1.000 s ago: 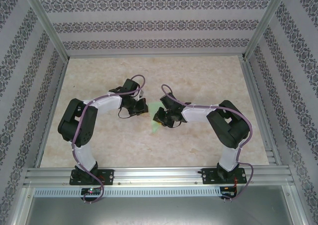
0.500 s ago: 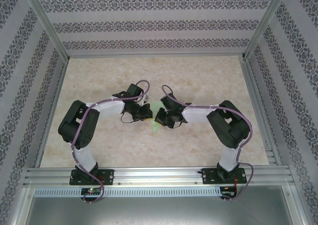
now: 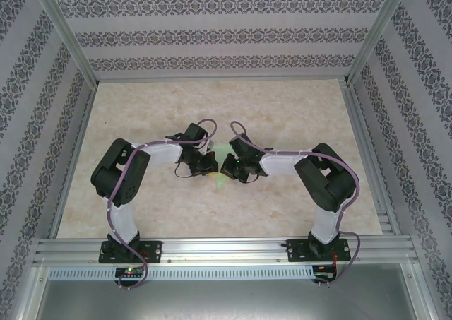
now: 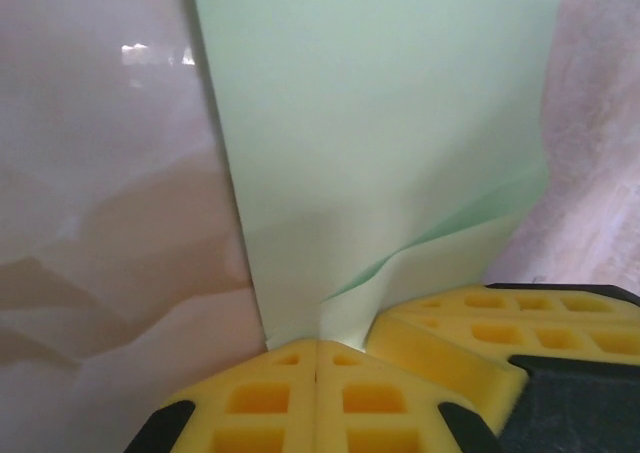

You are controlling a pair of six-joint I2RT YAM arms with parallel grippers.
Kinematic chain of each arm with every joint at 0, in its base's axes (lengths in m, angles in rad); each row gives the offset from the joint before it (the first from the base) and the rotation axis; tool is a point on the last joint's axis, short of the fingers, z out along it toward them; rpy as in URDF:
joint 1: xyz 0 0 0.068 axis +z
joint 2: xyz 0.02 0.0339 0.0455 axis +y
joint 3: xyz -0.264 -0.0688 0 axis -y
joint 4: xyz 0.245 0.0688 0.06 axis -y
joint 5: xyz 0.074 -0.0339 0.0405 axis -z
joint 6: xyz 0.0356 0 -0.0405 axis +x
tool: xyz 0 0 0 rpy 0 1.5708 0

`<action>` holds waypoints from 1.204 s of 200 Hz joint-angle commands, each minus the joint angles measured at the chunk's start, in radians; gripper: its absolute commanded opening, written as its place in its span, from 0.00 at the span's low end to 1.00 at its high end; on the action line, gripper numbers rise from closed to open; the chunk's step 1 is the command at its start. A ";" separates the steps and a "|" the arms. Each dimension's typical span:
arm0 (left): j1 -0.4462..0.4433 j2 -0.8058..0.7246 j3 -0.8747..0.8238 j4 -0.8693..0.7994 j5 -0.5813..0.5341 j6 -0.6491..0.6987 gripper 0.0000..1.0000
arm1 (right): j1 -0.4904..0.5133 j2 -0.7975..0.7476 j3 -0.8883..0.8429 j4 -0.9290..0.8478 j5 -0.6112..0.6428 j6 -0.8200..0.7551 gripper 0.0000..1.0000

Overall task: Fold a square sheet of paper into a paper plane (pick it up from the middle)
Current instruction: Third fold the triangle at the center of the table.

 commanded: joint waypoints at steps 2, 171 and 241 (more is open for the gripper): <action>-0.011 0.022 0.009 0.008 -0.056 -0.005 0.00 | 0.004 0.009 -0.045 0.006 -0.007 -0.012 0.05; -0.030 0.035 -0.044 -0.039 -0.186 0.013 0.00 | 0.124 -0.085 -0.268 0.416 -0.036 -0.036 0.09; -0.032 0.035 -0.047 -0.042 -0.200 0.007 0.00 | 0.125 -0.088 -0.250 0.299 -0.030 -0.067 0.09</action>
